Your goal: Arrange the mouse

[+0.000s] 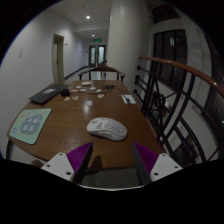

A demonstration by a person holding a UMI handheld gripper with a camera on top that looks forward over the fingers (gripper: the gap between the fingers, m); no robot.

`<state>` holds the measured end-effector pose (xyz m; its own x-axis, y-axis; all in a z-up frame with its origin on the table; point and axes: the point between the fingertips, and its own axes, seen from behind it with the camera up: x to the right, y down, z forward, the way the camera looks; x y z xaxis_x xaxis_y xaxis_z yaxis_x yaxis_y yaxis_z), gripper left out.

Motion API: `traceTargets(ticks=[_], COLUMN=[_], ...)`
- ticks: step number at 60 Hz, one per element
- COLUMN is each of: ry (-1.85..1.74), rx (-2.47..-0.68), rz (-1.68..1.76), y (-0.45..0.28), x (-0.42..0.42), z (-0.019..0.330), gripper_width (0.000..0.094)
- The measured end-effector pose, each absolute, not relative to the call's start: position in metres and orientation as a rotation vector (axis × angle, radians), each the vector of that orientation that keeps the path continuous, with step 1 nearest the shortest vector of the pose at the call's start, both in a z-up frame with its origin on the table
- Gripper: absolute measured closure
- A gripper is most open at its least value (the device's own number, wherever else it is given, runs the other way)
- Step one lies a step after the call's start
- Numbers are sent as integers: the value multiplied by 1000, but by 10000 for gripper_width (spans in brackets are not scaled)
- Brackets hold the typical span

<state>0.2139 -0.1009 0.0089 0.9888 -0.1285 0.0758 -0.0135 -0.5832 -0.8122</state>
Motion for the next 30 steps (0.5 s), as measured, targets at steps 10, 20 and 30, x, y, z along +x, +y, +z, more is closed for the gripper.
traceTargets(ticks=[10, 20, 30], ry=[52, 38, 43], rx=[-2213, -2224, -2232], rz=[-142, -136, -165], y=[-71, -41, -10], x=[226, 237, 264], z=[-11, -13, -11], gripper_width=[124, 99, 93])
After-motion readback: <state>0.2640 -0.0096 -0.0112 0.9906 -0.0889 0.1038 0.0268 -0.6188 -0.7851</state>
